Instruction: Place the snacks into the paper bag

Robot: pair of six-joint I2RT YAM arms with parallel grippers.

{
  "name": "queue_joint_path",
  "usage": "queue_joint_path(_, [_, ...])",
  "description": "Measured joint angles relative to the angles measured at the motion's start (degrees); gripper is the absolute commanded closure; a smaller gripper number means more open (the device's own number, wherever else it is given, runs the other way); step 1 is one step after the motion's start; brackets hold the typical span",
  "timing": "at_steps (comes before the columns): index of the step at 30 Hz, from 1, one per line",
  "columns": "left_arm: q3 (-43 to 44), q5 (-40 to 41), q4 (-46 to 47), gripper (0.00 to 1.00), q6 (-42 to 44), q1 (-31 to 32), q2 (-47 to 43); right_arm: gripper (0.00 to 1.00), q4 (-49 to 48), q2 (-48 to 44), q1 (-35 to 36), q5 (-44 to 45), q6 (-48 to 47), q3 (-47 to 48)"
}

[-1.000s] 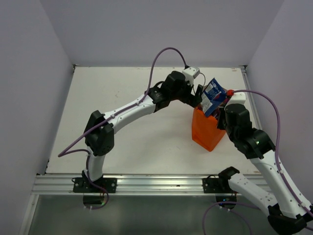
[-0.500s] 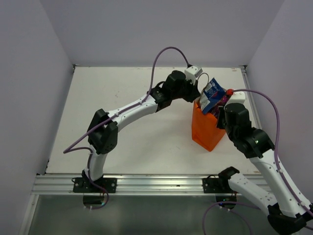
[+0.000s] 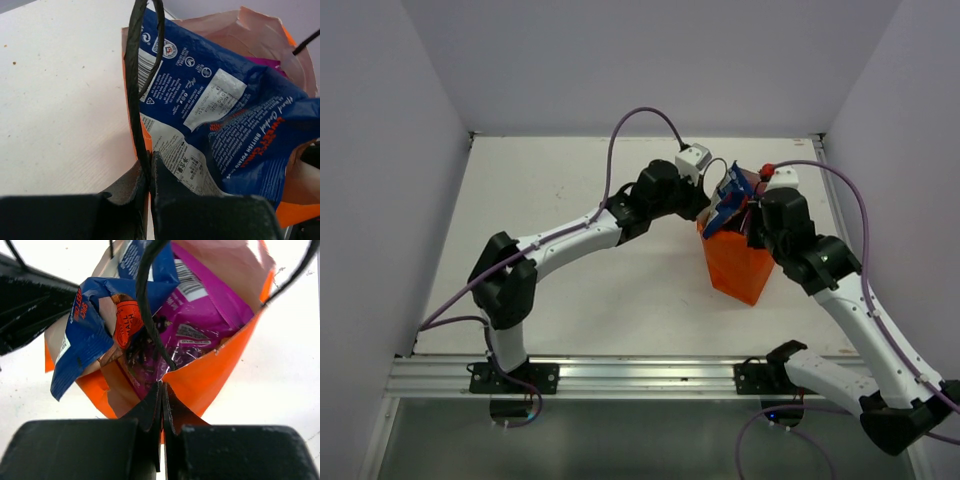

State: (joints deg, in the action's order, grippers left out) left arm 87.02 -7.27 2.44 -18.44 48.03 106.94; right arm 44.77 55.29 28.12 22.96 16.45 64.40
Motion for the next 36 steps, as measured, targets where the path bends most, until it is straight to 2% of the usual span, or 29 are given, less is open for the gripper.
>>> queue_joint_path(6, [-5.0,4.5,-0.7,0.97,-0.2,0.1,-5.4,1.00,0.0,2.9,0.7,-0.2,0.0,3.2])
queue_joint_path(16, [-6.6,12.5,-5.2,0.97,-1.0,0.0,-10.8,1.00,0.2,10.1,7.7,0.1,0.0,7.8])
queue_joint_path(26, [-10.6,21.5,-13.2,0.97,-1.1,0.0,-23.5,1.00,-0.1,16.8,13.4,1.2,0.0,13.5])
queue_joint_path(36, [-16.7,24.8,-15.1,0.97,-3.7,0.0,-31.3,1.00,-0.3,19.0,18.1,1.7,0.0,14.7])
